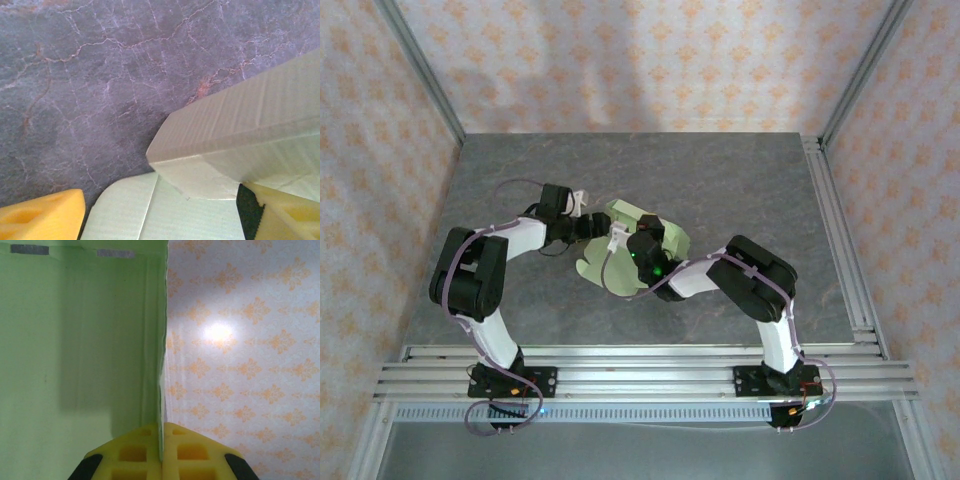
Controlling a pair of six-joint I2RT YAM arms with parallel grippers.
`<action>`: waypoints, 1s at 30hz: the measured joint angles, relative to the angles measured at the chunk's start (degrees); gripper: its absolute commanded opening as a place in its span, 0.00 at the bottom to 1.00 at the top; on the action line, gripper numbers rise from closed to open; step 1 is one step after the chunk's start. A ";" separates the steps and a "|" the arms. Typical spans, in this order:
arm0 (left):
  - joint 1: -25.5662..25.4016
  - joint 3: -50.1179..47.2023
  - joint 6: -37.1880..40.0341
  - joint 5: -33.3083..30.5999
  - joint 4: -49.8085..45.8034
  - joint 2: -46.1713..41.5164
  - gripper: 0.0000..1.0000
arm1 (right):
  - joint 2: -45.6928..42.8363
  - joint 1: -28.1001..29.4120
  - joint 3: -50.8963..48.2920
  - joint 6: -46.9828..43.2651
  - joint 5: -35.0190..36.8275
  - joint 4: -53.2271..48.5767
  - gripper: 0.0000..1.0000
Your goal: Fold the paper box
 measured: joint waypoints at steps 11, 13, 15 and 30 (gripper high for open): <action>0.00 2.10 0.61 -0.04 -1.60 0.87 0.74 | -1.55 0.00 0.50 4.15 -1.46 -5.25 0.00; 0.00 2.54 1.05 -0.04 -2.08 1.07 0.73 | -1.73 0.00 0.61 4.59 -1.70 -5.95 0.00; 0.00 2.91 1.36 -0.04 -2.40 1.29 0.69 | -1.77 0.00 0.83 4.92 -1.75 -6.51 0.00; 0.00 4.72 2.10 0.20 -3.10 2.71 0.70 | -2.01 -0.04 3.89 8.37 -1.44 -12.74 0.00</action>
